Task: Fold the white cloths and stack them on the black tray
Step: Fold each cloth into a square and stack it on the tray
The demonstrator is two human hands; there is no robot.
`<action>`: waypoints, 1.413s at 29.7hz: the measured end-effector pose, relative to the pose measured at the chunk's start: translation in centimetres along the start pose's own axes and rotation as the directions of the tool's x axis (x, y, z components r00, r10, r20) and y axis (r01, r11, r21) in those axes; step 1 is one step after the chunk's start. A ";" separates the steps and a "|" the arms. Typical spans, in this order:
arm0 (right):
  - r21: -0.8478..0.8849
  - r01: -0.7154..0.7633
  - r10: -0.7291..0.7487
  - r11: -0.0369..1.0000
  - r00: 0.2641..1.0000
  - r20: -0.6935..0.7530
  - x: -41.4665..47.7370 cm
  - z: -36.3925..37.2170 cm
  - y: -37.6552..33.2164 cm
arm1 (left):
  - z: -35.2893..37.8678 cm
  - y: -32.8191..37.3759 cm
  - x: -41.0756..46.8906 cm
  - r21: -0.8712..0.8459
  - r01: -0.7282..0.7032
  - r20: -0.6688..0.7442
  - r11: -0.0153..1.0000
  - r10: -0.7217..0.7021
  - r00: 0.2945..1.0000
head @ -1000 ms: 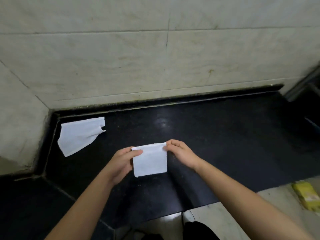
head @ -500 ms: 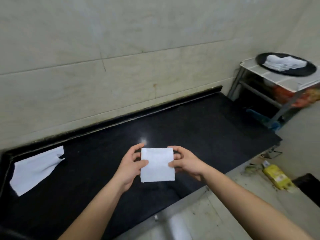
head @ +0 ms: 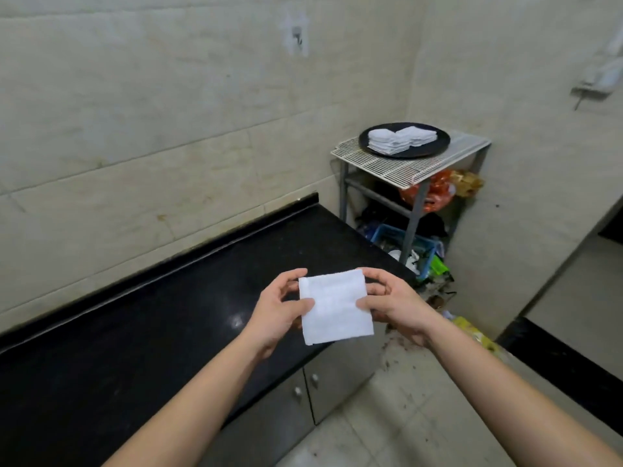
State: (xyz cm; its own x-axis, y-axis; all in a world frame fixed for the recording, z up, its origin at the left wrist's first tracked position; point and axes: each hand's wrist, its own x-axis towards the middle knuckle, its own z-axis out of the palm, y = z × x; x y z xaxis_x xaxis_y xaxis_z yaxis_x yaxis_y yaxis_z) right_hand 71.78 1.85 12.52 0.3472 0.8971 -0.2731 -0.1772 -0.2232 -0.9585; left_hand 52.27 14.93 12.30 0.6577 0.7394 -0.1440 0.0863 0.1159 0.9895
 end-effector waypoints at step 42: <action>0.028 0.045 -0.040 0.999 0.985 -0.168 52.3 -54.6 -24.0 | 37.6 14.7 69.1 -0.146 0.077 -0.339 0.986 -0.123 0.933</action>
State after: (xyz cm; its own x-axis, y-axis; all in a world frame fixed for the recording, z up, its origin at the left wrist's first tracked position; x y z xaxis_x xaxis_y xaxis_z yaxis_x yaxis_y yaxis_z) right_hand 144.45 33.38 16.81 0.5037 0.8286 -0.2443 -0.1872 -0.1714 -0.9673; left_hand 127.17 42.78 17.42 0.3495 0.9000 -0.2605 0.0269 0.2683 0.9630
